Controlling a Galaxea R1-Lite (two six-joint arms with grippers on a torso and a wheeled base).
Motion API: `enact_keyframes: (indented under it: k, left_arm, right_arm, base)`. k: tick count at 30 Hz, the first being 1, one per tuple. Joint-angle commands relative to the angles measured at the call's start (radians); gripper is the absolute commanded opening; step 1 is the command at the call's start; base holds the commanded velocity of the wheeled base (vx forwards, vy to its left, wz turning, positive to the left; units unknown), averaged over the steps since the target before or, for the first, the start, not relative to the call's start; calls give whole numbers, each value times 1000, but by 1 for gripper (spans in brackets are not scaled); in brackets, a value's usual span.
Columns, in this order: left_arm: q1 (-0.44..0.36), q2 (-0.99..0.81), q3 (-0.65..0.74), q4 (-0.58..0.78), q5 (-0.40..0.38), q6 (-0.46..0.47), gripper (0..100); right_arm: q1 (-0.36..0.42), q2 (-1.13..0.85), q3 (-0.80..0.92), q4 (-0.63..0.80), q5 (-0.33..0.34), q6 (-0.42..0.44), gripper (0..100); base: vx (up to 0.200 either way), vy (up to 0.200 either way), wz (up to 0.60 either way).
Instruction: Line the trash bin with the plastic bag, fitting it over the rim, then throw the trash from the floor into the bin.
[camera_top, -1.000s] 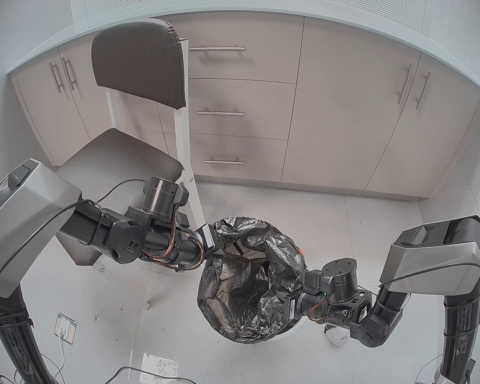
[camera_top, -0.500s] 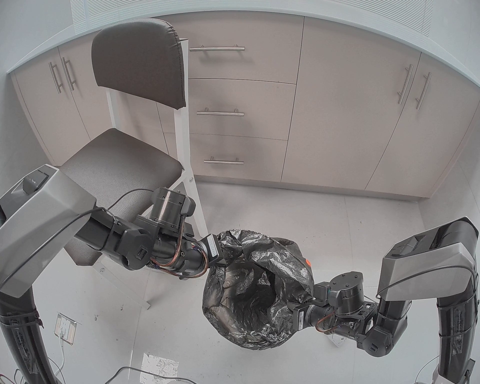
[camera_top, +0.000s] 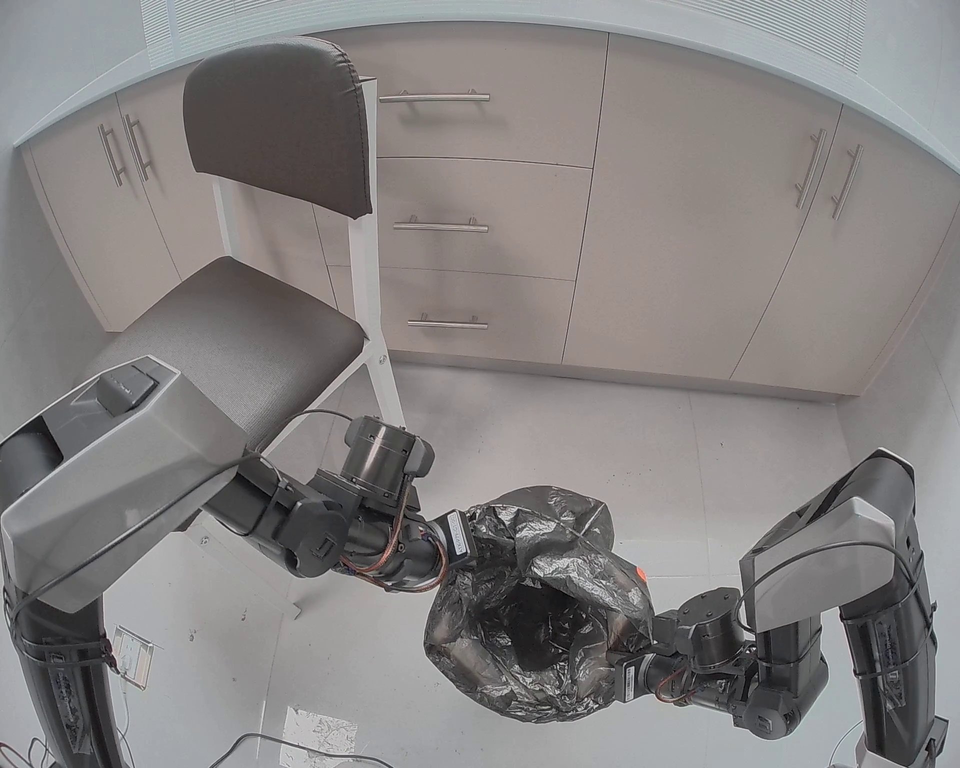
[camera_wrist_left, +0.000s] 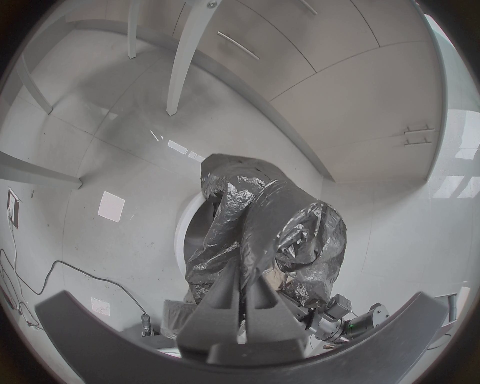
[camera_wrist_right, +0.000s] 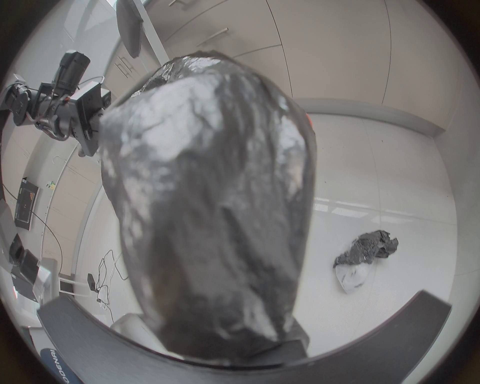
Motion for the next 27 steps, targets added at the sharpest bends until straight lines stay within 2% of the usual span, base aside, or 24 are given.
enact_keyframes:
  k: [1, 9, 13, 15, 19, 27]
  left_arm:
    - [-19, 15, 10, -1, 1, 0, 0]
    - [-19, 30, 20, -1, 22, 0, 0]
    - [-17, 43, 22, -1, 58, 6, 0]
    - [-15, 52, 16, -1, 78, 28, 0]
    - [-15, 103, 14, -27, 187, 115, 0]
    - [-14, 138, -17, -49, 196, 164, 0]
  right_arm:
    - [1, 37, 14, -17, 0, 1, 0]
    - [-11, 63, -10, -17, -8, 0, 0]
    - [-28, 76, -44, -17, -56, -3, 0]
    - [-39, 76, -51, -17, -57, -6, 0]
    - [-60, 79, -59, -17, -57, -9, 0]
    - [-94, 86, -70, -17, -59, -11, 0]
  base:
    - [0, 0, 0]
    - [0, 0, 0]
    - [0, 0, 0]
    - [0, 0, 0]
    - [0, 0, 0]
    - [0, 0, 0]
